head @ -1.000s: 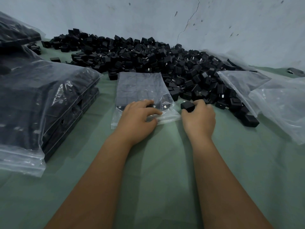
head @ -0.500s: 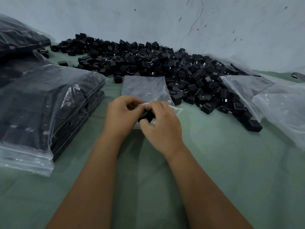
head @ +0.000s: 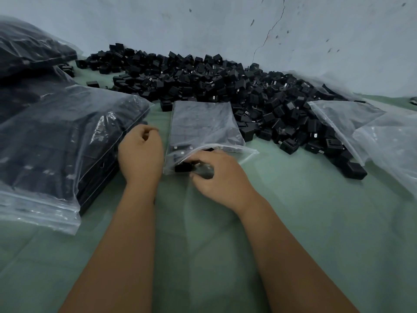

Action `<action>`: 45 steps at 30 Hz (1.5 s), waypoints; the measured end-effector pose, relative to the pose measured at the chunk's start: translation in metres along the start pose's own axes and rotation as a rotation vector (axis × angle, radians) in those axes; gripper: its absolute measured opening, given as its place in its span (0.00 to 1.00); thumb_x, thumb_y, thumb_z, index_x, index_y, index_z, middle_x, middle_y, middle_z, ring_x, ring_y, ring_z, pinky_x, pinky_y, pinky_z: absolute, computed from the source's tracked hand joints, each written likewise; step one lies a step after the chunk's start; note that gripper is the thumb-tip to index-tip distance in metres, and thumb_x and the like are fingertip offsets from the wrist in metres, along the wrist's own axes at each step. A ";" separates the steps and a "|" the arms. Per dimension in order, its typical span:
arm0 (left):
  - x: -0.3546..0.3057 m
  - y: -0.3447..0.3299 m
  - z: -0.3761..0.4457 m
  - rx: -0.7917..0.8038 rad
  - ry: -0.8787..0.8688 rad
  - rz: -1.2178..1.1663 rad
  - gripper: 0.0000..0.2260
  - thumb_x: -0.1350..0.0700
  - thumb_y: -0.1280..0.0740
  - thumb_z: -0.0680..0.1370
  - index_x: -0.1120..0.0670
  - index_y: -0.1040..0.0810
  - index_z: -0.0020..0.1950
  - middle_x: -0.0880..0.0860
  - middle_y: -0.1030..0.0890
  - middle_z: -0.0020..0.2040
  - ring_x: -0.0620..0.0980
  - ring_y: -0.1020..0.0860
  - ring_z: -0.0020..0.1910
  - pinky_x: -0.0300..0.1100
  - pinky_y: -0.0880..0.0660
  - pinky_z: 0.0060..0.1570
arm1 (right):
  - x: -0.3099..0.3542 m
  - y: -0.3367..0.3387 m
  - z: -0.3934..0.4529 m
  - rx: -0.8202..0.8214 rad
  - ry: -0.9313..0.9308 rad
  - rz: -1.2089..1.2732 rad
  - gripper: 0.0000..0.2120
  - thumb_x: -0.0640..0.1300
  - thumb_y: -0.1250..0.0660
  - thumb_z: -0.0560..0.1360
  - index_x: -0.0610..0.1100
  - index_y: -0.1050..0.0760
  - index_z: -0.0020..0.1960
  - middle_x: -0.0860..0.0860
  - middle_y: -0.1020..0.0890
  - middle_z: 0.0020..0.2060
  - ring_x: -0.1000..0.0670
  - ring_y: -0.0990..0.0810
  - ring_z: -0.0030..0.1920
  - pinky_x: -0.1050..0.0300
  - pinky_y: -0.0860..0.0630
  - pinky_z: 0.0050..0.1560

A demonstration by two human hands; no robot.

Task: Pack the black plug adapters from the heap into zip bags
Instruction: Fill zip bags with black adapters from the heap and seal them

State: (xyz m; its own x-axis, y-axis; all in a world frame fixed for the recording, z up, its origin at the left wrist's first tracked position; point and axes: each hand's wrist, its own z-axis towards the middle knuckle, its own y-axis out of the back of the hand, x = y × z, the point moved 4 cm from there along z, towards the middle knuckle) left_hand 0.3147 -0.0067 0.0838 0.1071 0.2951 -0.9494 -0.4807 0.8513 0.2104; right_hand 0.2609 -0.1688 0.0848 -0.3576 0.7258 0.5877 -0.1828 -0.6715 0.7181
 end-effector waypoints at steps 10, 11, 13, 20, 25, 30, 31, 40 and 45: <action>0.006 -0.007 0.003 0.077 -0.076 0.507 0.10 0.57 0.41 0.77 0.53 0.19 0.49 0.57 0.18 0.46 0.59 0.26 0.42 0.44 0.34 0.40 | 0.002 -0.005 0.001 0.057 0.054 0.011 0.19 0.39 0.35 0.68 0.54 0.19 0.56 0.61 0.18 0.52 0.57 0.25 0.55 0.56 0.29 0.61; 0.006 -0.008 0.004 0.083 -0.084 0.524 0.11 0.58 0.41 0.78 0.54 0.19 0.51 0.58 0.18 0.49 0.61 0.24 0.45 0.44 0.34 0.41 | 0.004 -0.006 0.001 0.066 0.075 -0.033 0.20 0.40 0.34 0.69 0.55 0.21 0.58 0.60 0.19 0.54 0.55 0.26 0.56 0.54 0.30 0.62; 0.007 -0.009 0.005 0.097 -0.101 0.567 0.13 0.58 0.42 0.78 0.55 0.18 0.54 0.61 0.18 0.53 0.63 0.22 0.50 0.45 0.33 0.42 | 0.006 -0.008 0.001 0.100 0.095 -0.141 0.21 0.42 0.34 0.70 0.56 0.23 0.62 0.60 0.21 0.57 0.53 0.27 0.57 0.53 0.32 0.64; 0.007 -0.012 0.005 0.129 -0.092 0.631 0.13 0.59 0.43 0.80 0.58 0.20 0.57 0.63 0.20 0.55 0.64 0.23 0.54 0.47 0.33 0.44 | 0.011 -0.014 0.001 0.162 0.127 -0.400 0.20 0.52 0.38 0.74 0.57 0.27 0.66 0.58 0.24 0.60 0.52 0.32 0.62 0.56 0.40 0.65; 0.008 -0.012 0.005 0.137 -0.091 0.650 0.12 0.58 0.43 0.80 0.59 0.21 0.56 0.63 0.20 0.54 0.64 0.23 0.52 0.47 0.33 0.43 | 0.017 -0.017 -0.001 0.088 0.164 -0.459 0.18 0.55 0.39 0.75 0.54 0.25 0.63 0.56 0.22 0.58 0.51 0.30 0.62 0.57 0.42 0.63; 0.008 -0.012 0.006 0.146 -0.069 0.646 0.12 0.59 0.43 0.79 0.59 0.21 0.54 0.61 0.20 0.51 0.59 0.27 0.43 0.47 0.34 0.41 | 0.012 -0.025 -0.001 0.120 0.132 -0.529 0.18 0.57 0.44 0.77 0.54 0.28 0.64 0.57 0.25 0.61 0.52 0.33 0.64 0.54 0.40 0.64; 0.008 -0.012 0.005 0.139 -0.065 0.631 0.12 0.59 0.43 0.79 0.58 0.21 0.52 0.61 0.20 0.50 0.58 0.28 0.42 0.47 0.34 0.41 | 0.011 -0.026 -0.001 0.124 0.130 -0.532 0.18 0.57 0.45 0.77 0.55 0.28 0.64 0.57 0.25 0.61 0.51 0.34 0.64 0.53 0.39 0.63; -0.001 -0.023 -0.003 0.353 -0.070 0.221 0.18 0.57 0.37 0.76 0.48 0.23 0.66 0.54 0.23 0.64 0.58 0.26 0.63 0.57 0.28 0.63 | 0.018 -0.014 0.000 0.014 0.208 -0.453 0.12 0.50 0.39 0.75 0.48 0.22 0.54 0.52 0.19 0.50 0.49 0.25 0.53 0.54 0.30 0.54; -0.001 -0.026 -0.004 0.386 -0.086 0.251 0.22 0.62 0.41 0.76 0.45 0.24 0.66 0.55 0.24 0.64 0.67 0.26 0.61 0.60 0.27 0.61 | -0.002 0.046 -0.005 -0.589 0.018 -0.324 0.12 0.46 0.43 0.73 0.45 0.28 0.34 0.52 0.25 0.29 0.49 0.28 0.32 0.56 0.34 0.30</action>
State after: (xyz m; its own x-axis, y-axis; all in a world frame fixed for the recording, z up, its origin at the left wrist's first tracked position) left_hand 0.3241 -0.0307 0.0783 0.1083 0.5333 -0.8390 -0.1433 0.8435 0.5176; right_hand 0.2488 -0.2017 0.1147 -0.2151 0.9050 0.3670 -0.7505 -0.3936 0.5309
